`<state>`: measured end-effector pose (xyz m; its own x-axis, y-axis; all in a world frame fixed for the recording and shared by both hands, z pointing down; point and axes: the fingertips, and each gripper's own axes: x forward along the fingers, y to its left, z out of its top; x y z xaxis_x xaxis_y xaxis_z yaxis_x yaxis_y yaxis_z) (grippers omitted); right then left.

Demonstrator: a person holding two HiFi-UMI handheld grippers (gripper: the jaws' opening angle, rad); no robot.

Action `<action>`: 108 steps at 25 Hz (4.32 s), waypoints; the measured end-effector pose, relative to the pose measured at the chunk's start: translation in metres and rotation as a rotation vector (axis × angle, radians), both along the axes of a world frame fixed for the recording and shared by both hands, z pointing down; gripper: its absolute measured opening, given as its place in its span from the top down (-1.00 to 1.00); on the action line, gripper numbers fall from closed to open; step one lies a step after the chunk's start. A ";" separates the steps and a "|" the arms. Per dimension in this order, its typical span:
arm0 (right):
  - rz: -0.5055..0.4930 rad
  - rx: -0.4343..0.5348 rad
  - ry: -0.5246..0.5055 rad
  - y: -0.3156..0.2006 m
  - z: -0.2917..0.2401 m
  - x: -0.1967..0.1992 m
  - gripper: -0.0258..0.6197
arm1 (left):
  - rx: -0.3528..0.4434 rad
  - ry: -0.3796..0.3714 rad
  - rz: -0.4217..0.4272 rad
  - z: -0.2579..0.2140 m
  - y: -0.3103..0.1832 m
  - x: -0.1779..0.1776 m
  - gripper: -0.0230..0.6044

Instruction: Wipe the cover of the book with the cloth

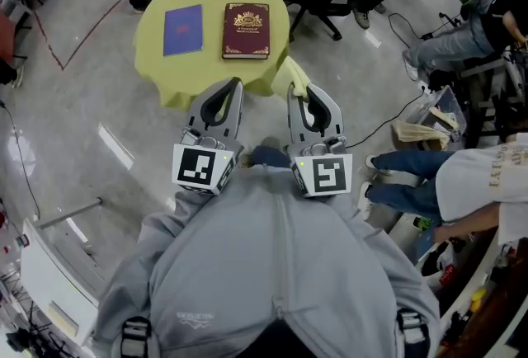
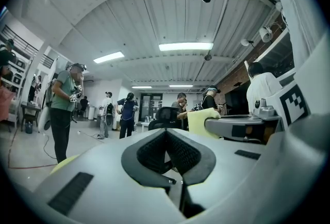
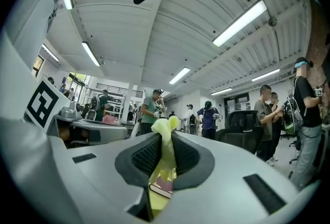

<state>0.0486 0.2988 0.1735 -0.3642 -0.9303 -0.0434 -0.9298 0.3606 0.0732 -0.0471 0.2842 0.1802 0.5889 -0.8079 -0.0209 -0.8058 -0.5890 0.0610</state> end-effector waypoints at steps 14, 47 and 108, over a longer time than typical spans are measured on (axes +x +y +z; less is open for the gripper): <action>-0.009 -0.025 -0.002 -0.063 0.015 0.005 0.74 | -0.013 -0.007 0.018 0.015 -0.058 0.006 0.87; -0.259 -0.103 -0.023 -0.347 0.065 0.003 0.74 | -0.115 -0.035 -0.136 0.065 -0.315 0.023 0.87; -0.339 -0.492 0.055 -0.473 0.279 -0.094 0.74 | -0.481 -0.100 -0.065 0.271 -0.365 -0.040 0.87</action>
<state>-0.0454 -0.1741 0.4530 -0.6335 -0.6681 0.3902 -0.7567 0.6402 -0.1325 -0.0871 -0.0808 0.4514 0.5170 -0.7475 0.4172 -0.8558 -0.4611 0.2344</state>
